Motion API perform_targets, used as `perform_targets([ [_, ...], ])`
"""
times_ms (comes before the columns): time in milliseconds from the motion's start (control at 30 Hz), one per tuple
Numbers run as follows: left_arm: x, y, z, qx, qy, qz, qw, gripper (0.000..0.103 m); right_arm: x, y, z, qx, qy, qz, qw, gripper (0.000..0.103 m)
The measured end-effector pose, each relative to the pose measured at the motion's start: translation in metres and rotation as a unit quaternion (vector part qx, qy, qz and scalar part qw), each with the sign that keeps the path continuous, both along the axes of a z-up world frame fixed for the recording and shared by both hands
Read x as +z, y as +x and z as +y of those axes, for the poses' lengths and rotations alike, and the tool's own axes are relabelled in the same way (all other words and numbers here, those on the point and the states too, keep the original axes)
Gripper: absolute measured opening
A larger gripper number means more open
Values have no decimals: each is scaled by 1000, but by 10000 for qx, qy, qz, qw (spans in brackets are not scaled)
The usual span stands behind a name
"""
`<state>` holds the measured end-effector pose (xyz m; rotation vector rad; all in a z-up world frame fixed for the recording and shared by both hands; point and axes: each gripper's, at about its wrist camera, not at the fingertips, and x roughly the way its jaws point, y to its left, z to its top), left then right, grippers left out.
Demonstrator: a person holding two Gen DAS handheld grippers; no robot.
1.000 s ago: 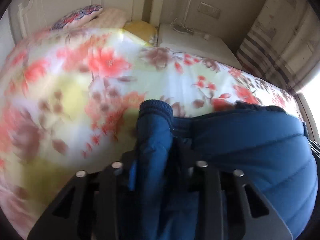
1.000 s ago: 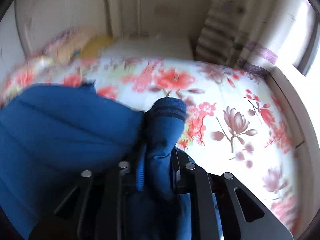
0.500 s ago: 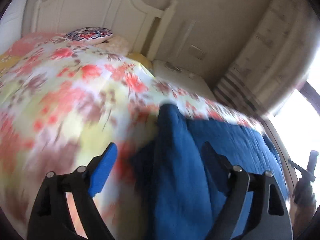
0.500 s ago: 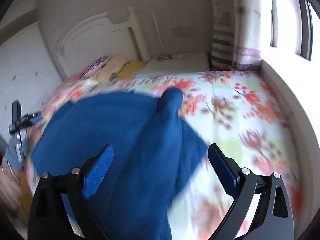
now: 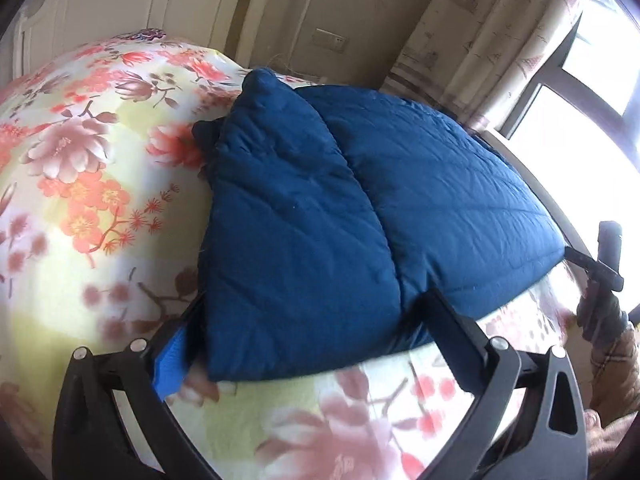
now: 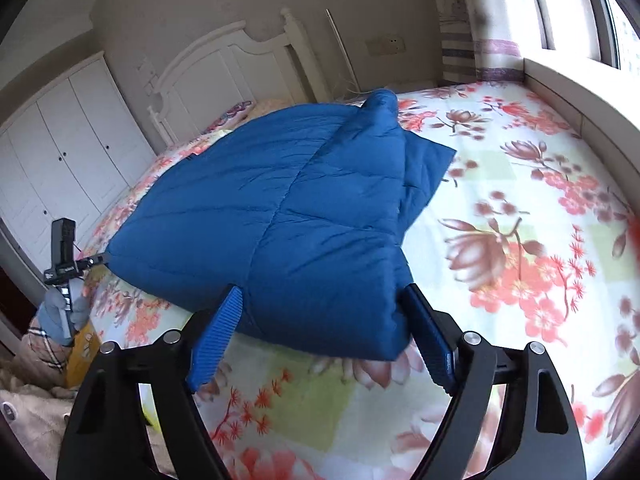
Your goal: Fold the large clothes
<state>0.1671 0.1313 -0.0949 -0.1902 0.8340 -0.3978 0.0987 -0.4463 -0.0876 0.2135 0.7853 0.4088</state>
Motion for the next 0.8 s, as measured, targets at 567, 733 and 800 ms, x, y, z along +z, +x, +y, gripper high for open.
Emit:
perform_targets([
  [567,15,-76,33,-28,-474,-219,9986,29,17,-97,18,95,-308,-624,9975,25],
  [733,9,-114,40,-19,-555,-139,9984,34,9,-136,11,78,-92,-447,9989,26],
  [800,10,-119,42,116,-411,-135,9990,53,10,-134,0,-54,-144,-341,9993,30],
])
